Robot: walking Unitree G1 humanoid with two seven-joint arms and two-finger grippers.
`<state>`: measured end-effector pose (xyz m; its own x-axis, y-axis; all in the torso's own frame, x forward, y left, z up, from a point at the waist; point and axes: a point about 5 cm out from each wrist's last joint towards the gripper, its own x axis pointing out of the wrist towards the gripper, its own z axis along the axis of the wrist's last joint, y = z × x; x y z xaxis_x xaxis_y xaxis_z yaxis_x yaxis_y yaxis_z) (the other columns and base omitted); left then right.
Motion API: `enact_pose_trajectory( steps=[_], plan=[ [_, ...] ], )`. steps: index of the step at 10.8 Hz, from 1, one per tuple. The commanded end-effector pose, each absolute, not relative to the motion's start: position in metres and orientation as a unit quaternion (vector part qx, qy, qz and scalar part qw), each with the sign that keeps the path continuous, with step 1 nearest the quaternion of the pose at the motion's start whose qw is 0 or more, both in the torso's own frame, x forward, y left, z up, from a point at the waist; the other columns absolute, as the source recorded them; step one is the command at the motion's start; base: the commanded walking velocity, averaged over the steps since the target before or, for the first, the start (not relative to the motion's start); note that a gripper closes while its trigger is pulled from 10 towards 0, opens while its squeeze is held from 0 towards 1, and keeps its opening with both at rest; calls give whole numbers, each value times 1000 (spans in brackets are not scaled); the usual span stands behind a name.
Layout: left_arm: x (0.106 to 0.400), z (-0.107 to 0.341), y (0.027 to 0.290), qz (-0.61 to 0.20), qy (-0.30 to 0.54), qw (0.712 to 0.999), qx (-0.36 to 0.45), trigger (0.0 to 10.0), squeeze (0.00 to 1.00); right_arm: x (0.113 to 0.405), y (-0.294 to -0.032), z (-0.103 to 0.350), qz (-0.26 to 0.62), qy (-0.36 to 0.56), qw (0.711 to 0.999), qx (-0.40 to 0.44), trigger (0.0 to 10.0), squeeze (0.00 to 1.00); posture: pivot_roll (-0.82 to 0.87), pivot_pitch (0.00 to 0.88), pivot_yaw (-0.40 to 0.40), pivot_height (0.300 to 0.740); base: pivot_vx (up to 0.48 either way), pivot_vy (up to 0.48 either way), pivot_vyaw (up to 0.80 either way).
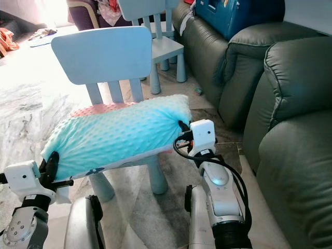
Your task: Move the pillow to the sofa
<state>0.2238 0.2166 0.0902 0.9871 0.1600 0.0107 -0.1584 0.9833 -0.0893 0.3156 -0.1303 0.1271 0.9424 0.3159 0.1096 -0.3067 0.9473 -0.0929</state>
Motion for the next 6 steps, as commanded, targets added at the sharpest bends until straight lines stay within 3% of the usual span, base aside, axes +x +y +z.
enact_pose_trajectory(
  steps=[1, 6],
  plan=[
    [225, 95, 221, 83, -16, 996, -41, 10000, 0, 316, -129, 135, 155, -76, 984, -33, 10000, 0, -136, 0, 81, 432, 0, 0, 0],
    [226, 93, 219, 81, -12, 996, -45, 10000, 0, 316, -129, 137, 163, -73, 984, -28, 10000, 0, -139, 0, 75, 432, 0, 0, 0]
  ],
)
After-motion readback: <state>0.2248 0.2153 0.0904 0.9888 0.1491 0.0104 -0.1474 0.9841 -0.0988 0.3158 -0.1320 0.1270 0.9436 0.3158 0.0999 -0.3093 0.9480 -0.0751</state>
